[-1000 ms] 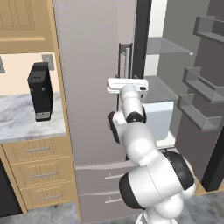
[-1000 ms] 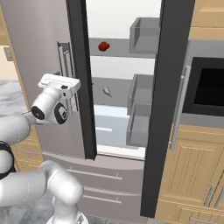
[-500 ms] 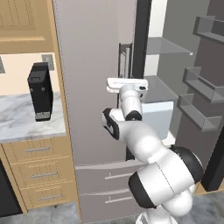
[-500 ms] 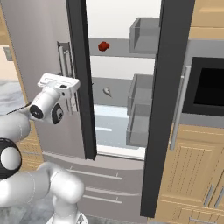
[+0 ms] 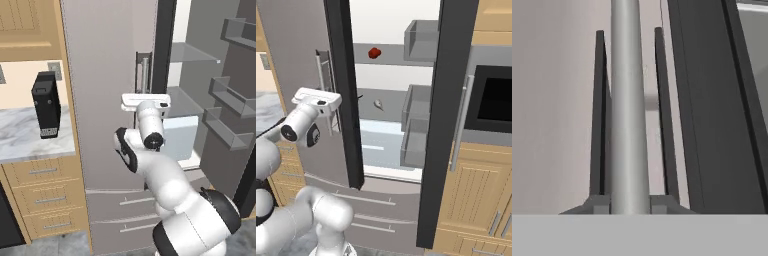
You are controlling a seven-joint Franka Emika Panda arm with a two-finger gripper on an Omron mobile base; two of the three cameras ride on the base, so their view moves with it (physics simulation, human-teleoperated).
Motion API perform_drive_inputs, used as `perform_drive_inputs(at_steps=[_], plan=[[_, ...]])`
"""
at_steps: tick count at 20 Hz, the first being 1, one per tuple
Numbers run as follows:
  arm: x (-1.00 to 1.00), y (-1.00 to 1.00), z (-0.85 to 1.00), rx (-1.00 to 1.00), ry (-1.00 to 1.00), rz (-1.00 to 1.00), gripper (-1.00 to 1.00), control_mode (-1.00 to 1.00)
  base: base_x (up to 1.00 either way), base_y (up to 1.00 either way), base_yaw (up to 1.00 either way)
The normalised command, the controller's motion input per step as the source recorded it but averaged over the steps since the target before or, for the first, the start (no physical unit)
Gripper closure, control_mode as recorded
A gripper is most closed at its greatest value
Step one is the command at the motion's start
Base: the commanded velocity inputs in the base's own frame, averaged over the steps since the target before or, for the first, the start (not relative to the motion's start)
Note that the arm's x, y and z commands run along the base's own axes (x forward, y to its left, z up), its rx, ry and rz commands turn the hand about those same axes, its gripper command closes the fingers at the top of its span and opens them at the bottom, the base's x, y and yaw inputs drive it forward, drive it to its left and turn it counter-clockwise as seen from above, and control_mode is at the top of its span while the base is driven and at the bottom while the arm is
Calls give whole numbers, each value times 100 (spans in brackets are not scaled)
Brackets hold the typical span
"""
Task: Gather the mushroom and bell pepper from the fridge and place them on a tray on the dining counter. Then gather the fishs from the fridge and place them on the other tray.
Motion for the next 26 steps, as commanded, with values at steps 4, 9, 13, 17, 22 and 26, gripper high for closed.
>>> perform_drive_inputs(at_steps=[4,9,13,17,22,26], plan=[[-43,57,0,-3,17,-14,100,-100,0,0,0],[-32,78,0,-5,18,-23,100,-100,0,0,0],[-26,86,0,-5,12,-31,100,-100,0,0,0],[-24,84,0,-2,10,-37,100,-100,0,0,0],[-19,72,0,-1,9,-38,100,-100,0,0,0],[-16,67,0,0,10,-36,100,-100,0,0,0]])
